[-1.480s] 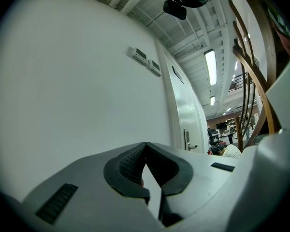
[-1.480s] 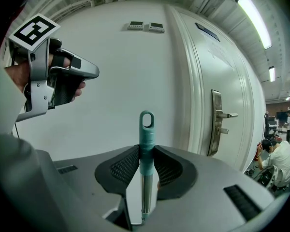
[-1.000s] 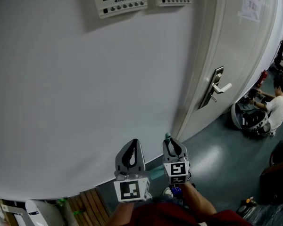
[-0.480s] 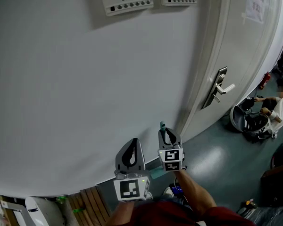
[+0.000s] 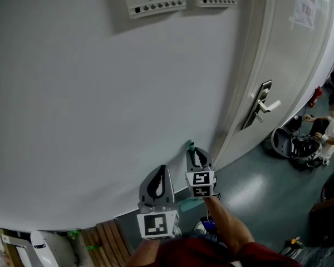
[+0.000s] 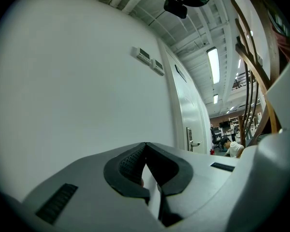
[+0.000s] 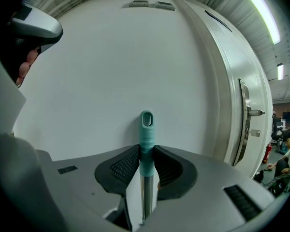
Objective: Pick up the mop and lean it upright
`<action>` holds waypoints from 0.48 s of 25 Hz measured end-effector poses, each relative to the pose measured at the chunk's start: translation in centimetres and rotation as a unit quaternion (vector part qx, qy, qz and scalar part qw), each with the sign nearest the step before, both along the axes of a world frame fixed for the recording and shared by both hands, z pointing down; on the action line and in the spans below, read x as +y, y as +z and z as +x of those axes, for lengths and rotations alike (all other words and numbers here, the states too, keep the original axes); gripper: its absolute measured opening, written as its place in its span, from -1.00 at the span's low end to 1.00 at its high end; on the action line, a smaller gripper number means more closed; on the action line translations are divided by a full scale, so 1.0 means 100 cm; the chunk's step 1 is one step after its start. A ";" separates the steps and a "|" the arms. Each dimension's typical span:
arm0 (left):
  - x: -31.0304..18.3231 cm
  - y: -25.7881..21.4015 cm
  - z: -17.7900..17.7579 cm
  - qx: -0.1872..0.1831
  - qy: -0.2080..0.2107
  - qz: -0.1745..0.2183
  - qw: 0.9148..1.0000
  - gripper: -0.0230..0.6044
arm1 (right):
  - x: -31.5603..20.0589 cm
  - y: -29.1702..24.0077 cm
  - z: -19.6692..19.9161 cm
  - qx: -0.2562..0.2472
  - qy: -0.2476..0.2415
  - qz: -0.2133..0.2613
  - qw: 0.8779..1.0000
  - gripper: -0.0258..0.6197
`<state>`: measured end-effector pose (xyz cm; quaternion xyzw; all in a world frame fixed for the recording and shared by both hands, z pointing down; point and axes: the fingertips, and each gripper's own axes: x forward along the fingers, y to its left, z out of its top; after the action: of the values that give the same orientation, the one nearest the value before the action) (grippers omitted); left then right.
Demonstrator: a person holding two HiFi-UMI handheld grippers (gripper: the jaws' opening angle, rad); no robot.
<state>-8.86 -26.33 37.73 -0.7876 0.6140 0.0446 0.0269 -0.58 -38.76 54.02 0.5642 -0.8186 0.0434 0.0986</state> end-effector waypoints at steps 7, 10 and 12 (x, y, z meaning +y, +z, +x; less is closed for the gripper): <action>-0.001 0.004 -0.001 -0.003 -0.002 -0.005 1.000 -0.88 | 0.000 0.000 0.000 -0.002 0.005 0.003 1.000 -0.58; 0.001 0.008 -0.001 -0.010 -0.004 -0.010 1.000 -0.88 | 0.001 0.001 -0.001 -0.014 -0.001 0.003 1.000 -0.45; 0.000 0.006 0.000 0.000 -0.002 -0.007 1.000 -0.88 | 0.003 0.002 -0.004 -0.020 -0.010 -0.004 1.000 -0.35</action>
<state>-8.90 -26.29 38.31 -0.7868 0.6155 0.0403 0.0218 -0.99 -38.43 54.19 0.5545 -0.8259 0.0565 0.0852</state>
